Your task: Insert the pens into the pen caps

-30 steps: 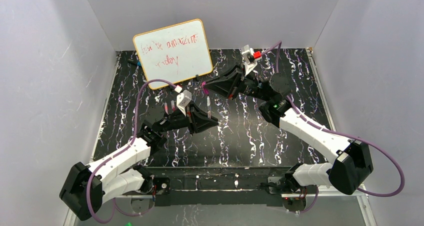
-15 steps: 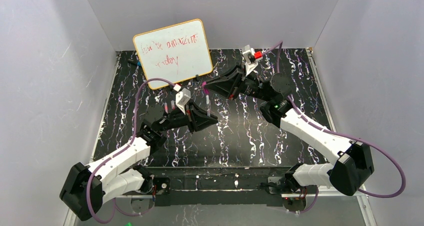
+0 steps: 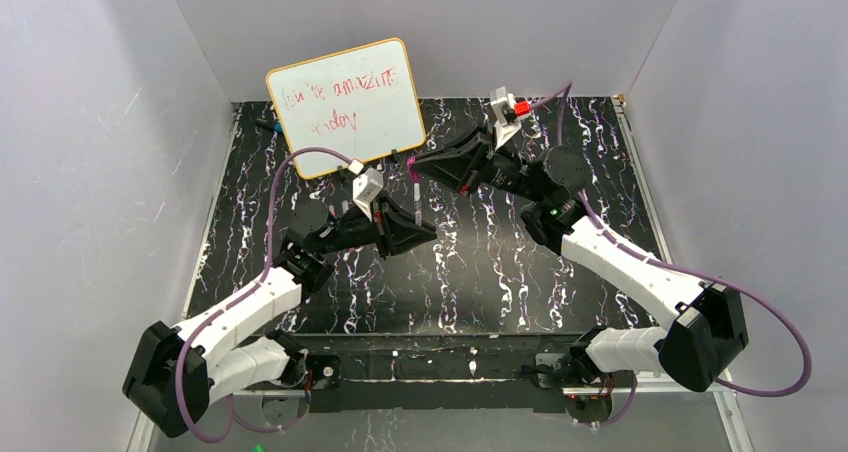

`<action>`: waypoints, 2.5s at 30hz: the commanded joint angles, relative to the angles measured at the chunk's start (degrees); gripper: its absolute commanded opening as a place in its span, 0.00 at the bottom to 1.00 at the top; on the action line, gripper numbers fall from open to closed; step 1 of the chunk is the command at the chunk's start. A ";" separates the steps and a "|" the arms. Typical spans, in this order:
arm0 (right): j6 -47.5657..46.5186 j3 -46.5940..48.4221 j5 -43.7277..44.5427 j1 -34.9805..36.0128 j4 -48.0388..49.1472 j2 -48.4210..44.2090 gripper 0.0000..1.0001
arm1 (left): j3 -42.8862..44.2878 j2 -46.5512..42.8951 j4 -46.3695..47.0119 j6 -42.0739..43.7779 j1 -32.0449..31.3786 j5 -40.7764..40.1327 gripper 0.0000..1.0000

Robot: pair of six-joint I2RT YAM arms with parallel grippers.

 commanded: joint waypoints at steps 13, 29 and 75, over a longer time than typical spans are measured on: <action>0.88 -5.64 0.31 0.03 0.93 -4.07 0.18 | 14.09 2.17 -0.04 5.29 4.66 0.72 0.00; 0.93 -1.04 -2.11 -0.01 -0.30 -1.23 0.60 | 10.80 2.67 -3.69 2.58 5.67 10.67 0.00; -7.26 -1.10 1.49 5.38 -10.56 0.78 0.01 | 21.68 3.19 -7.62 -0.16 8.98 13.85 0.00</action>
